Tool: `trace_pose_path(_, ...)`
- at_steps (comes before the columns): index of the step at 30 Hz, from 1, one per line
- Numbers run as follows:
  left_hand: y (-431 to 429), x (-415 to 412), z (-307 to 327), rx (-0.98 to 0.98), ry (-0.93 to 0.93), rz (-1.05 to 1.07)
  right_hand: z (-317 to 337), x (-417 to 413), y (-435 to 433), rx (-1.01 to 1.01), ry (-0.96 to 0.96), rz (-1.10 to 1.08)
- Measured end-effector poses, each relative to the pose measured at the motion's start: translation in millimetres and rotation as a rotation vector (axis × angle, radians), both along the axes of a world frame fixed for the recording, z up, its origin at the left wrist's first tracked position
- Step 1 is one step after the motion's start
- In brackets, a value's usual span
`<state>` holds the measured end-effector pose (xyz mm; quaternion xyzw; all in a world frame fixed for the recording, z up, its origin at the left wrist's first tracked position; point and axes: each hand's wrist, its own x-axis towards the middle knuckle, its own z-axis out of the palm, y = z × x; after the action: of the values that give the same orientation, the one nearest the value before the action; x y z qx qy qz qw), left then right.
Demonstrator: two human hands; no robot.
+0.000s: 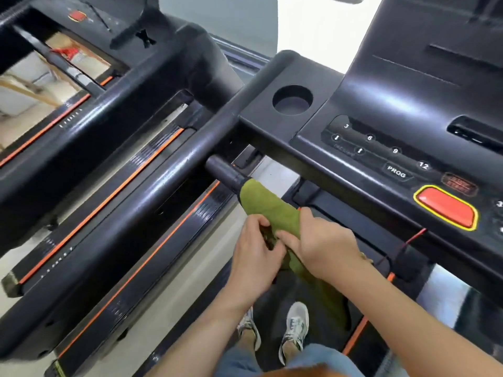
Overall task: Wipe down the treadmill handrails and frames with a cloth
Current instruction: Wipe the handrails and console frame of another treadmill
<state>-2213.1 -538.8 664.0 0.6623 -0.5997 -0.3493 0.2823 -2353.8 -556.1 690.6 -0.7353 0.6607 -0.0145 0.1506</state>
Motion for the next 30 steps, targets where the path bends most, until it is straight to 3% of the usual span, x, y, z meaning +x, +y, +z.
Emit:
trace_pose_path(7,-70.1,64.8,-1.0,-0.244,-0.37,0.039,-4.1,95.6,-92.7,0.011,-0.051,0.044)
trace_pose_path(11,-64.5,83.8,-5.2,-0.422,-0.501,-0.19,-3.8,78.7,-81.3,-0.01,-0.039,0.08)
trace_pose_path(15,-50.2,66.0,-13.7,-0.583,-0.707,-0.603,-1.3,26.9,-12.6,0.008,0.049,-0.048)
trace_pose_path(17,-48.6,41.8,-16.4,-0.619,-0.733,-0.734,3.7,8.0,16.8,-0.019,0.138,-0.131)
trace_pose_path(21,-49.1,-2.8,-10.9,-0.778,-0.583,-0.817,5.3,-3.8,45.4,-0.032,0.227,-0.216)
trace_pose_path(25,-84.0,18.9,-12.3,-0.904,-0.559,-0.852,1.7,14.7,27.3,-0.028,0.296,-0.273)
trace_pose_path(28,-122.1,58.8,-10.8,-0.838,-0.671,-0.88,0.2,52.3,-7.8,-0.201,0.208,-0.198)
trace_pose_path(30,-149.7,87.0,-7.8,-0.796,-0.759,-0.927,0.7,82.7,-42.9,-0.194,0.141,-0.16)
